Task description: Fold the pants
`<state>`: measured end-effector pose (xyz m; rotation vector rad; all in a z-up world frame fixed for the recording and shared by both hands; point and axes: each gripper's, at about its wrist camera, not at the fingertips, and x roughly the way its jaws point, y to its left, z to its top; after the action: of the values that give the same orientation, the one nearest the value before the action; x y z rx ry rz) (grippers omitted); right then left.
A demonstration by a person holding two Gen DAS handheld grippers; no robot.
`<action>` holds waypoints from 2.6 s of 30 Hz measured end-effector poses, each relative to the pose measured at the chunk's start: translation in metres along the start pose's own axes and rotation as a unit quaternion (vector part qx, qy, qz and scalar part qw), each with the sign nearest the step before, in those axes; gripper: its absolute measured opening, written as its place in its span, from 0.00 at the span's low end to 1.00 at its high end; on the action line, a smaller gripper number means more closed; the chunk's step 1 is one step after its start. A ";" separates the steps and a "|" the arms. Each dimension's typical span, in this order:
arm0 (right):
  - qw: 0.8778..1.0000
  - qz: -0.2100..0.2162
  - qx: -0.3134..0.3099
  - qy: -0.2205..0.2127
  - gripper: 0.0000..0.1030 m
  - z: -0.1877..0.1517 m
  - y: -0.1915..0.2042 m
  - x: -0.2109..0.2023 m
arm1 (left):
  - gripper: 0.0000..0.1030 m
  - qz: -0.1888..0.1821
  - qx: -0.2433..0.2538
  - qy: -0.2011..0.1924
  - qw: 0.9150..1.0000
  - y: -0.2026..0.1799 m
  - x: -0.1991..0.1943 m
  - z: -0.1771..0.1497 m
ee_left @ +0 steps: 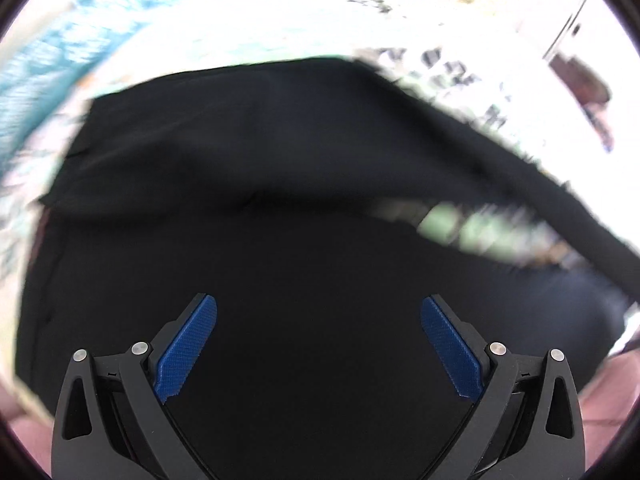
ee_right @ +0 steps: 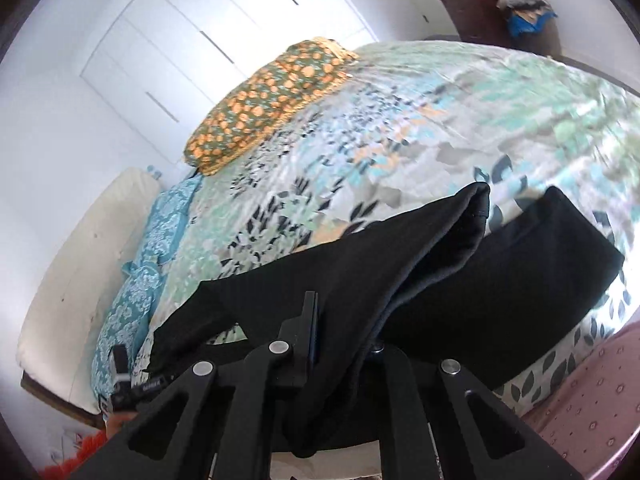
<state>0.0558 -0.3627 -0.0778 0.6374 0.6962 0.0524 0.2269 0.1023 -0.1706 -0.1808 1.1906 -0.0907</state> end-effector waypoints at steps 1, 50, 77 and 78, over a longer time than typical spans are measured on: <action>1.000 0.011 -0.013 -0.006 0.07 0.004 0.006 -0.006 | 0.99 -0.014 -0.011 -0.001 1.000 0.001 -0.001 0.015; 0.958 -0.030 0.055 0.278 0.57 0.045 -0.162 0.068 | 0.08 -0.025 -0.131 -0.007 0.991 0.020 -0.031 -0.097; 0.912 -0.274 -0.109 0.285 0.14 0.058 -0.188 0.053 | 0.12 -0.054 -0.053 0.073 0.994 -0.023 -0.018 -0.114; 0.915 -0.269 -0.103 0.282 0.18 0.059 -0.189 0.051 | 0.16 -0.054 -0.055 0.071 0.994 -0.023 -0.017 -0.113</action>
<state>0.1006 -0.5344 -0.1799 0.2005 1.3885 -0.2078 0.1165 0.0717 -0.1912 -0.3407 1.3283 -0.1349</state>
